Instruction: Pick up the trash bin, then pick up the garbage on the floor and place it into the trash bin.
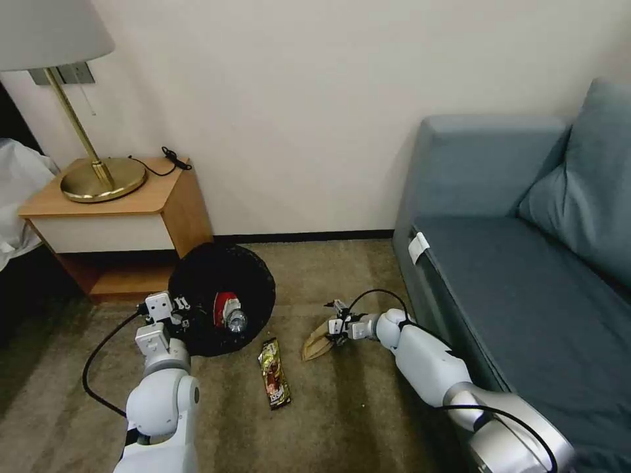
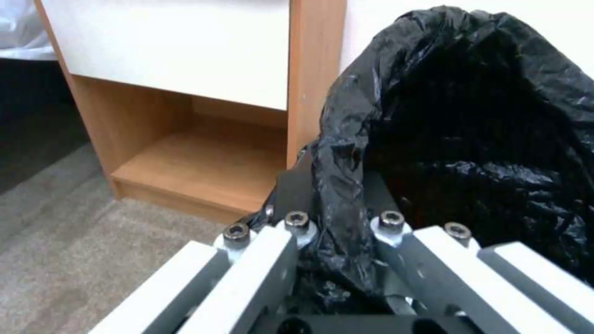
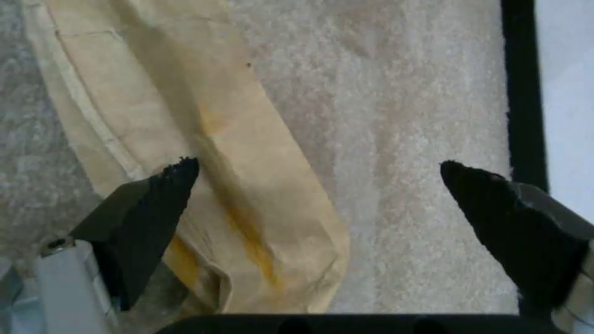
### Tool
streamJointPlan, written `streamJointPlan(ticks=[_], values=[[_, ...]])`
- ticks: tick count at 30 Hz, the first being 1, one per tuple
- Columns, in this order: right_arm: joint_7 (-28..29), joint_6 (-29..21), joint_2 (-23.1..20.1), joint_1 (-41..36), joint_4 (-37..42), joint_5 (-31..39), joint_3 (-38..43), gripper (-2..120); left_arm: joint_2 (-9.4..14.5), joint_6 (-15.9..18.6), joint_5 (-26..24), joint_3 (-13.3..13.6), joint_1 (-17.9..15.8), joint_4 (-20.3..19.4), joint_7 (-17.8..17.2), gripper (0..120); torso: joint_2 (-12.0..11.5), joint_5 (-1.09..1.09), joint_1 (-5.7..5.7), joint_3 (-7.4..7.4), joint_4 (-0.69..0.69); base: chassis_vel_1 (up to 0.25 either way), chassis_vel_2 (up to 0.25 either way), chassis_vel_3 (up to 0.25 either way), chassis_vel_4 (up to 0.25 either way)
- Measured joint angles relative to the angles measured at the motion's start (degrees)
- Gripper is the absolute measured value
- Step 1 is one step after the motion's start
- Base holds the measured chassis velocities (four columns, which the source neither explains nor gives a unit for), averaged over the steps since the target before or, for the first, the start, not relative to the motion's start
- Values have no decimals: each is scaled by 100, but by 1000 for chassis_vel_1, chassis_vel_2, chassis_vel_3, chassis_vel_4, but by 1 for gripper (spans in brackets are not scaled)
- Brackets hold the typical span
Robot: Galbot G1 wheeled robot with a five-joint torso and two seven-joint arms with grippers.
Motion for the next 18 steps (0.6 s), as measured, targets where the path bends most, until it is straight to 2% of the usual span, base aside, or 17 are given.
streamJointPlan(ticks=[8,9,12,14,16,17,18], values=[[23,40,108,-55,-258,-225,-6,98,-18,0,1,-6,41,-61,-14,4,0,1,0,0,0,0,0,0,0],[23,60,108,-69,-273,-220,6,92,-15,0,-1,-11,43,-63,-16,4,0,0,0,0,0,0,0,0,0],[22,76,102,-87,-282,-200,18,87,-14,0,-2,-12,43,-63,-16,4,0,0,0,0,-1,0,0,0,0],[-11,103,75,-129,-284,-108,54,74,-17,0,-3,-2,37,-55,-20,4,0,0,0,0,-1,0,0,0,0],[-27,110,61,-147,-283,-48,61,73,-20,0,-2,14,30,-36,-20,4,0,0,0,0,-1,0,0,0,0],[-33,112,48,-165,-278,-7,69,64,-24,0,-1,25,23,-24,-20,4,0,0,0,0,-1,0,0,0,0],[-33,112,48,-165,-278,-7,69,64,-24,0,-1,25,23,-24,-20,4,0,0,0,0,-1,0,0,0,0]])
